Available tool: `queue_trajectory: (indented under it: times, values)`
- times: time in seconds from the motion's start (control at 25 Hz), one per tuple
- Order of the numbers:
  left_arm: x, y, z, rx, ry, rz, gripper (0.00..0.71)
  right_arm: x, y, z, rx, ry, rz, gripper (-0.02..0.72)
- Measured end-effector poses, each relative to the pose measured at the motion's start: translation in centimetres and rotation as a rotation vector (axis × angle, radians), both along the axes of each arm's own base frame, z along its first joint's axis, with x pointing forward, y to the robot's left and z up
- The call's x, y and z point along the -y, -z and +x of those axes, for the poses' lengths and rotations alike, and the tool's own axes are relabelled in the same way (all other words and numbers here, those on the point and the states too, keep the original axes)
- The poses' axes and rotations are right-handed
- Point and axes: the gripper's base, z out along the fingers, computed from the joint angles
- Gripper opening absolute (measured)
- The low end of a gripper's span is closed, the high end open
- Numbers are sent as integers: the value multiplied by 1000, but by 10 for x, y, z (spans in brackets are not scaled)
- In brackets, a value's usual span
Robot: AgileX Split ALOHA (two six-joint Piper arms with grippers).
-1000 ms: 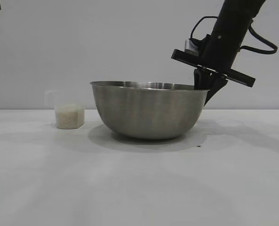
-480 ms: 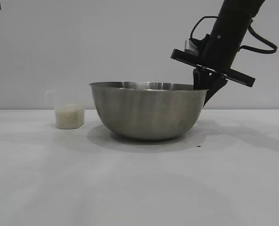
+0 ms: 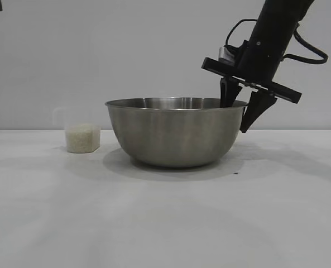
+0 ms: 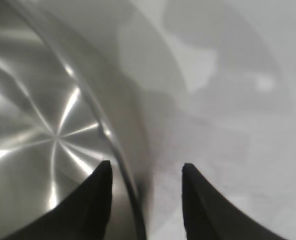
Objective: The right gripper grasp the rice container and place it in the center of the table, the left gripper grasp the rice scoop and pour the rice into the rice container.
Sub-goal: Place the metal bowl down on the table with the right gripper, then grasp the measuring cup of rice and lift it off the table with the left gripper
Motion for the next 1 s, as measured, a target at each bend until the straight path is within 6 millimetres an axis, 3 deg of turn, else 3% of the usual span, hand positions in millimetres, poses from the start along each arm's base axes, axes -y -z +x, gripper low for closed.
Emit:
queue_trajectory:
  times: [0.24,0.52,1.0]
  values:
    - [0,0,0,0,-1,-4,272,6,-46,-7,99,6,-33,272]
    - [0,0,0,-4,-1,-4,272,27,-75,-20,111,-26,-226,272]
    - [1,1,-2,-18,-2,-8,272,106,-91,-13,124,149,-279,272]
